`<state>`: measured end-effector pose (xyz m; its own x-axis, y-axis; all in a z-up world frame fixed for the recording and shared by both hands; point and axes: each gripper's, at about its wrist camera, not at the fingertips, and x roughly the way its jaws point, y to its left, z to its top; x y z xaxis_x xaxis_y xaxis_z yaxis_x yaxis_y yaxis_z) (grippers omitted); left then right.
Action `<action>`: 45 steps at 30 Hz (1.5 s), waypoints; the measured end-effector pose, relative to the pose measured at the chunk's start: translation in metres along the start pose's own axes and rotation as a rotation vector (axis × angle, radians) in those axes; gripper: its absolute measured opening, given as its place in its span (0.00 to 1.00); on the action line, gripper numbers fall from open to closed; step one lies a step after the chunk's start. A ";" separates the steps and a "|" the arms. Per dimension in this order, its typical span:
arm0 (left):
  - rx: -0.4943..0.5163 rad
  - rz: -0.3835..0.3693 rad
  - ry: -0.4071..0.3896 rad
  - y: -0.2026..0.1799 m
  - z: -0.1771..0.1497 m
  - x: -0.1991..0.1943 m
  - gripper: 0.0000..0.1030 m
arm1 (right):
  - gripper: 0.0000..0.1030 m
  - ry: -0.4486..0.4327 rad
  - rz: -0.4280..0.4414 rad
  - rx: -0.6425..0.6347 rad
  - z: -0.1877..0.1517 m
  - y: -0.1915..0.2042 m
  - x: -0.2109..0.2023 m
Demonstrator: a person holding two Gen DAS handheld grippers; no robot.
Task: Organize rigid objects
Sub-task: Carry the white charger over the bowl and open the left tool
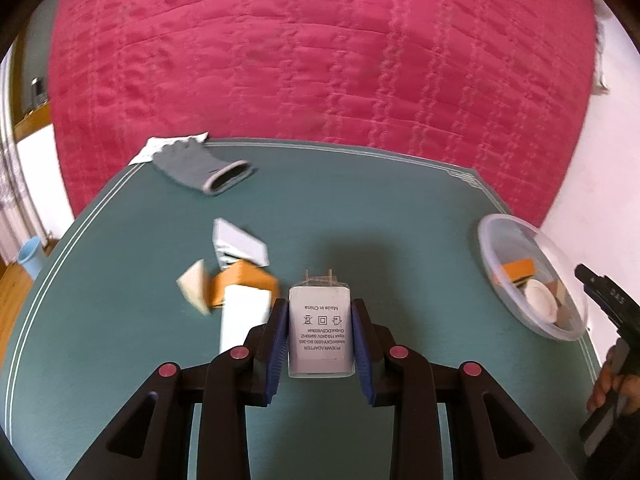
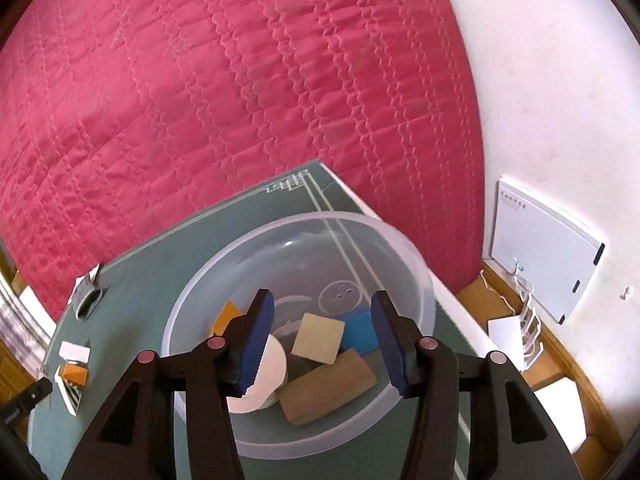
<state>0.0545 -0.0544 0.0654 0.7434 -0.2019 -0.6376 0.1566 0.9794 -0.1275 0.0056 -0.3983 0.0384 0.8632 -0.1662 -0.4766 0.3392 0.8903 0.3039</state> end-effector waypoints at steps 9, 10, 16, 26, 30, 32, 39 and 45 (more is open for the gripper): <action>0.136 -0.084 0.011 -0.065 0.007 0.017 0.31 | 0.51 -0.055 -0.055 0.002 -0.007 -0.001 -0.007; 0.153 -0.100 0.018 -0.076 0.007 0.021 0.31 | 0.51 -0.064 -0.058 -0.001 -0.007 -0.001 -0.009; 0.226 -0.164 0.030 -0.117 0.011 0.031 0.31 | 0.51 -0.103 -0.056 -0.013 -0.008 0.003 -0.018; 0.261 -0.261 0.050 -0.169 0.025 0.051 0.31 | 0.51 -0.113 -0.042 0.006 -0.011 0.000 -0.021; 0.271 -0.285 0.046 -0.182 0.028 0.058 0.31 | 0.51 -0.118 -0.042 0.011 -0.012 0.001 -0.022; 0.254 -0.296 0.036 -0.187 0.031 0.063 0.35 | 0.51 -0.118 -0.041 0.011 -0.012 0.001 -0.022; 0.216 -0.276 0.022 -0.178 0.031 0.068 0.48 | 0.51 -0.121 -0.043 0.016 -0.011 0.001 -0.022; 0.177 -0.239 0.023 -0.161 0.034 0.068 0.49 | 0.51 -0.119 -0.044 0.013 -0.011 0.000 -0.023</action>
<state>0.1024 -0.2260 0.0682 0.6574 -0.4244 -0.6227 0.4381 0.8876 -0.1425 -0.0183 -0.3900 0.0403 0.8855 -0.2545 -0.3887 0.3815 0.8757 0.2958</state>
